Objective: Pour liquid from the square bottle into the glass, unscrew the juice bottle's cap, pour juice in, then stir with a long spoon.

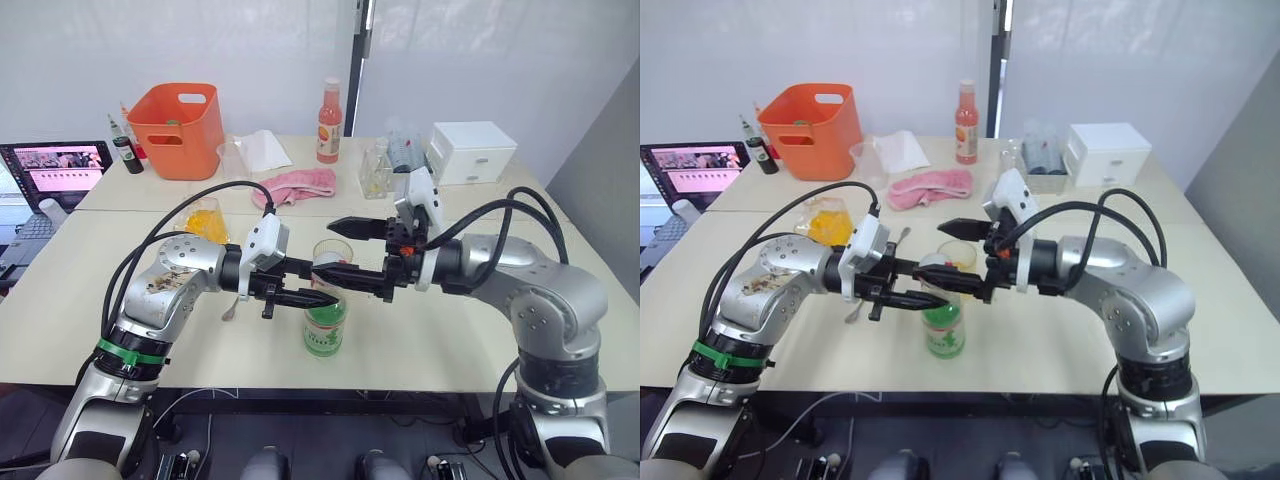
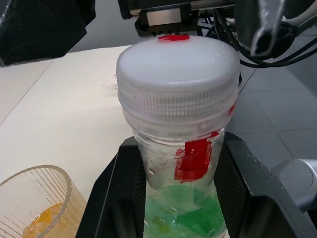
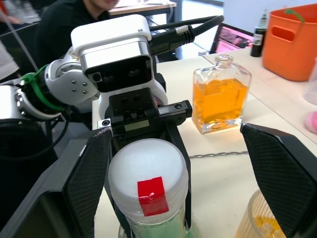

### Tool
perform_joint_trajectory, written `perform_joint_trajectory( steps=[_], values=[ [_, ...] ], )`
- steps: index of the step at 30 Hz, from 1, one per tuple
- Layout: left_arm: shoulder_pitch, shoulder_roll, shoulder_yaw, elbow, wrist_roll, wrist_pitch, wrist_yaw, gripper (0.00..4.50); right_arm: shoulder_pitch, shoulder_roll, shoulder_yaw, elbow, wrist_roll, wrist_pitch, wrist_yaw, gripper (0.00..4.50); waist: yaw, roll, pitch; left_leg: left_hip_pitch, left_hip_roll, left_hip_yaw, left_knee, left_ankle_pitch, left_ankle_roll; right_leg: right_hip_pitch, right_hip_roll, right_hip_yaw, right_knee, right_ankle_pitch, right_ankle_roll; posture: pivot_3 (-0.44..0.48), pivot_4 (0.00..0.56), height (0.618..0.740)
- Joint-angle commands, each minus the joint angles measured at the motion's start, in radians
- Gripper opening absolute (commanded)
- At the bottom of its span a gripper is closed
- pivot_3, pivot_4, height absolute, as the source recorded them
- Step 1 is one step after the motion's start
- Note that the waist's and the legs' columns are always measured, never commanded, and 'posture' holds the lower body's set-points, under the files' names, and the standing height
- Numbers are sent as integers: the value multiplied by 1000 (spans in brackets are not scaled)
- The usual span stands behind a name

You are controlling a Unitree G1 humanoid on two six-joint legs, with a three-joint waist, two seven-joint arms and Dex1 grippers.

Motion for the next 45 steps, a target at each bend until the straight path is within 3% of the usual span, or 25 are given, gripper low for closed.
perform_joint_trajectory(
  steps=[1, 7, 10, 16, 23, 28, 33, 36, 39, 41, 45],
  values=[
    [2, 5, -1, -8, 18, -17, -3, 1404, 12, -3, -34, -73, 65, 43, -68, 4378, 0, 0, 0, 0, 0, 0, 0, 0, 0, 0, 0, 0, 0, 0, 0, 0, 150, 715],
    [-5, 2, -3, 3, 21, -23, -6, 1404, 32, -32, -17, -89, 92, 57, -124, 4378, 0, 0, 0, 0, 0, 0, 0, 0, 0, 0, 0, 0, -1, 0, 0, 0, 150, 715],
    [-6, 1, -3, 6, 22, -24, -7, 1404, 33, -34, -12, -83, 98, 47, -148, 3611, -1, 0, 0, 0, 0, 0, 0, 0, 0, 0, 0, 0, -1, 0, 0, 0, 150, 715],
    [-6, 3, -3, 10, 22, -25, -8, 1404, 37, -46, -4, -90, 121, 41, -166, 1657, -1, 0, 0, 0, 0, 0, 0, 0, 0, 1, 0, 0, -1, 0, 0, 0, 150, 715],
    [-7, 7, -3, 14, 25, -26, -10, 1404, 15, -75, 40, -55, 113, -14, -96, 1656, -1, 0, 0, 0, 0, 0, 0, 0, 0, 1, 0, 0, -1, 0, 0, 0, 150, 715],
    [-3, 9, -6, 17, 28, -31, -19, 1404, -86, -179, 176, 172, 49, -216, 372, 1656, -3, 0, 0, 1, 0, 0, 1, 0, 0, 1, 1, 0, -1, 0, 0, 0, 150, 715],
    [4, 8, -11, 3, 24, -28, -20, 1404, -336, -133, 331, 624, -80, -378, 785, 1656, -13, 0, 0, 1, 1, 1, 0, 0, 0, 1, 2, 1, -1, 0, 0, 0, 150, 715],
    [5, 6, -13, -3, 24, -24, -21, 1404, -408, -108, 376, 765, -133, -440, 891, 1656, -10, 0, 0, 1, 2, 1, -1, 0, 0, 0, 3, 1, -2, 0, 0, 0, 150, 715],
    [9, 7, -12, -7, 23, -22, -22, 1404, -446, -111, 418, 828, -140, -487, 907, 1656, -7, 0, 0, -1, 0, 0, -1, -1, 1, 0, 1, 0, -2, 0, 0, 0, 150, 715],
    [10, 6, -12, -7, 24, -21, -22, 1404, -456, -119, 429, 836, -126, -499, 907, 2680, -7, 0, 0, -1, 0, 0, 0, -1, 1, 0, 0, 0, -2, 0, 0, 0, 150, 715],
    [11, 7, -10, 3, 29, -25, -22, 1404, -453, -120, 393, 816, -119, -488, 907, 3967, -8, 0, 0, 0, 0, 0, 0, 0, 1, 0, 1, 0, 0, 0, 0, 0, 150, 715]
  ],
)
